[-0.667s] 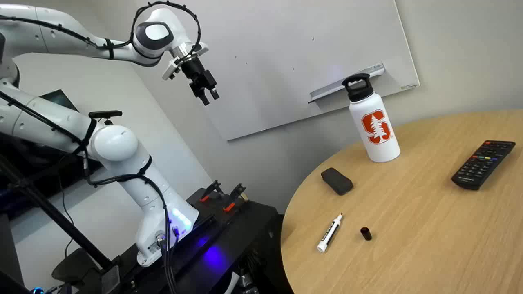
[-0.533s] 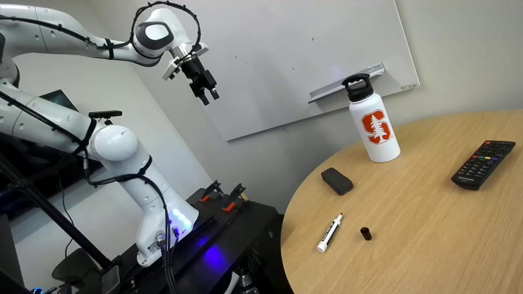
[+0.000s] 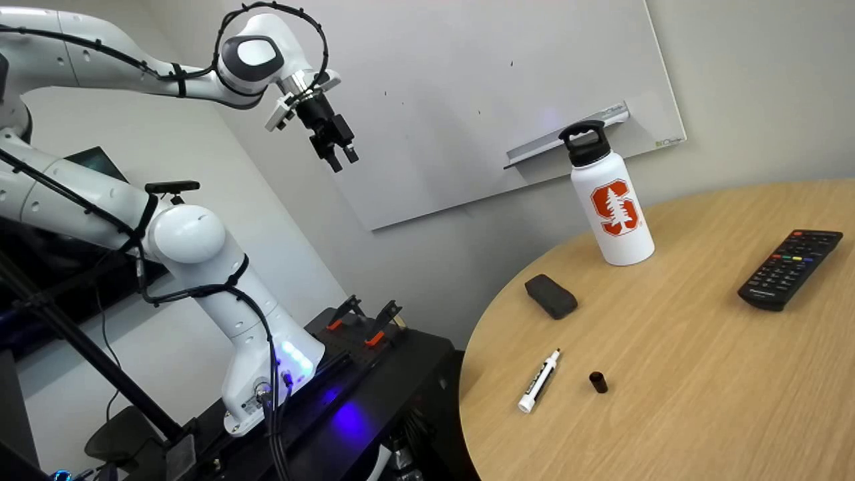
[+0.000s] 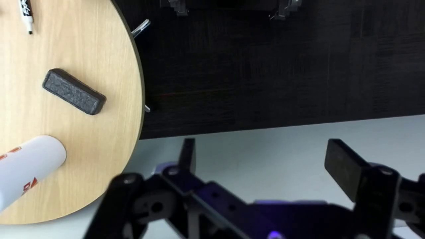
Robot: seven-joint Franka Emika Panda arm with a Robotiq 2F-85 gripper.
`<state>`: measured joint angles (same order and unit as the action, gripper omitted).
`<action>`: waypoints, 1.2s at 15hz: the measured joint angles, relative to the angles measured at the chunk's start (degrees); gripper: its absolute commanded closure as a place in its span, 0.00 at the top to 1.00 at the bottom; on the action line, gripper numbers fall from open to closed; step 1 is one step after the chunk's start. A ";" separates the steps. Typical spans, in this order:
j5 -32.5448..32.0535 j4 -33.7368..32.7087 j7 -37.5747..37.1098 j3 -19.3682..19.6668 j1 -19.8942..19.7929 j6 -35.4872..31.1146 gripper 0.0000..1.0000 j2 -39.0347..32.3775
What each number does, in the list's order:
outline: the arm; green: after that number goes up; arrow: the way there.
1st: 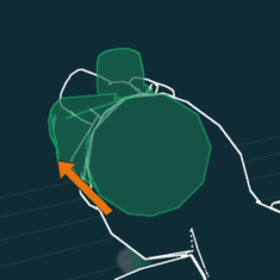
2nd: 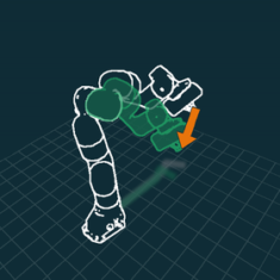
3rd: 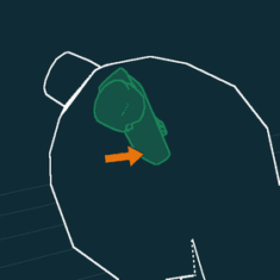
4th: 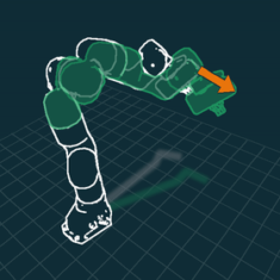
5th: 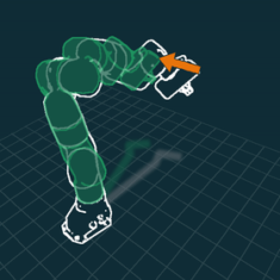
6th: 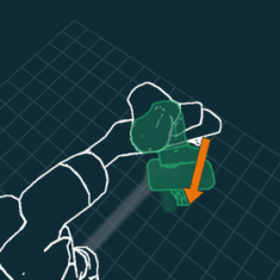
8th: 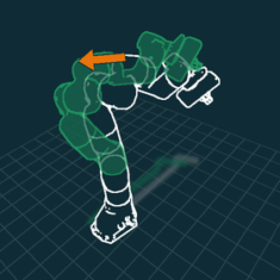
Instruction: Use the marker to scribble on the white board
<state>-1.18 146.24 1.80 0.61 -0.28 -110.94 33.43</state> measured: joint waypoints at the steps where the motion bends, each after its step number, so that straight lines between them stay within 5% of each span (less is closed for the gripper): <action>1: 0.00 0.00 0.00 0.00 0.00 0.00 1.00 0.00; 11: -1.17 0.15 0.05 0.86 -0.69 -0.38 1.00 -0.10; 18: -10.90 3.76 6.19 11.95 -10.17 -8.72 1.00 -3.02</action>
<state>-12.09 150.00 7.99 12.56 -10.45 -119.66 30.41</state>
